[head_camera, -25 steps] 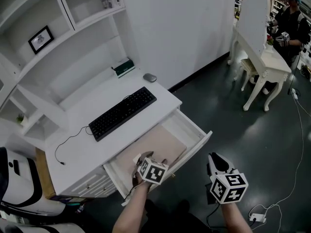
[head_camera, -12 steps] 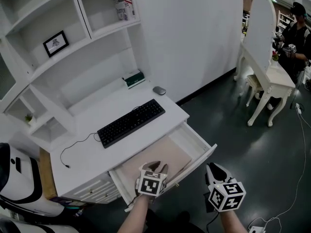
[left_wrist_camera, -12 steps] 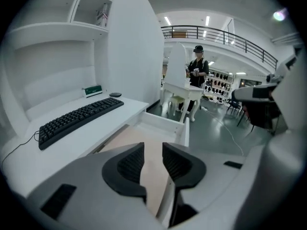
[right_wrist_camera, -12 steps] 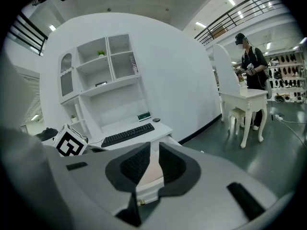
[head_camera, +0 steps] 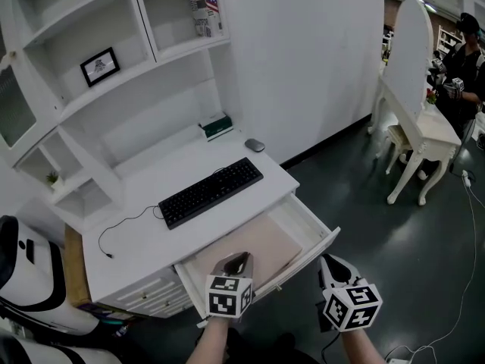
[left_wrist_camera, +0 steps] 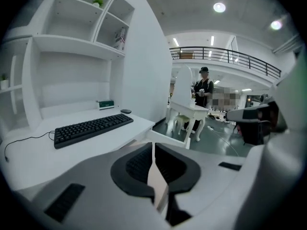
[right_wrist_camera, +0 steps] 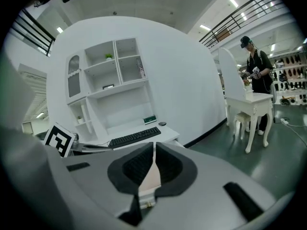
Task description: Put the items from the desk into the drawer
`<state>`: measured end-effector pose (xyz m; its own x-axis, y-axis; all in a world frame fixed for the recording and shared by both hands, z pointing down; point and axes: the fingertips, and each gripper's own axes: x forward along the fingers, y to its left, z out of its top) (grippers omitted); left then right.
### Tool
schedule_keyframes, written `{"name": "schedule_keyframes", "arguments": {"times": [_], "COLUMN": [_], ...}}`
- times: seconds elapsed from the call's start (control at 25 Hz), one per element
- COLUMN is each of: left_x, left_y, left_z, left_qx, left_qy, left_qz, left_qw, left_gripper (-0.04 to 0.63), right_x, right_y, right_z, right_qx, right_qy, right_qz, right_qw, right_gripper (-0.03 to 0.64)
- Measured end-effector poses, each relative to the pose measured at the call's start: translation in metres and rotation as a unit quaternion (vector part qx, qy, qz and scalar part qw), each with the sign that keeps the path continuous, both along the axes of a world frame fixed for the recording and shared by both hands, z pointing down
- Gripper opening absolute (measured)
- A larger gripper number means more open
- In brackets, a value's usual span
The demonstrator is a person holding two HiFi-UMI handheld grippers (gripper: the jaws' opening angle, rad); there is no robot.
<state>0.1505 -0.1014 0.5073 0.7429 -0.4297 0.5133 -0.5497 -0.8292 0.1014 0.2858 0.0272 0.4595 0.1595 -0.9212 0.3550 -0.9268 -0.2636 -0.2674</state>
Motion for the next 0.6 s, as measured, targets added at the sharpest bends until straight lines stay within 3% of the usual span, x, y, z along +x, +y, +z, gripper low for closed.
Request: {"name": "schedule_keyframes", "arguments": {"times": [0.6], "left_x": [-0.054], "left_y": [0.006], "left_z": [-0.063], "left_qx": [0.051], "left_qy": [0.085], "left_qz": [-0.056], "left_qw": [0.9936], "left_gripper": [0.014], "right_x": [-0.028], "right_y": [0.007], "right_z": [-0.018], "right_qx": [0.019], "right_qy": [0.011], "right_qz": [-0.015], "right_qw": [1.0], "right_gripper": [0.002]}}
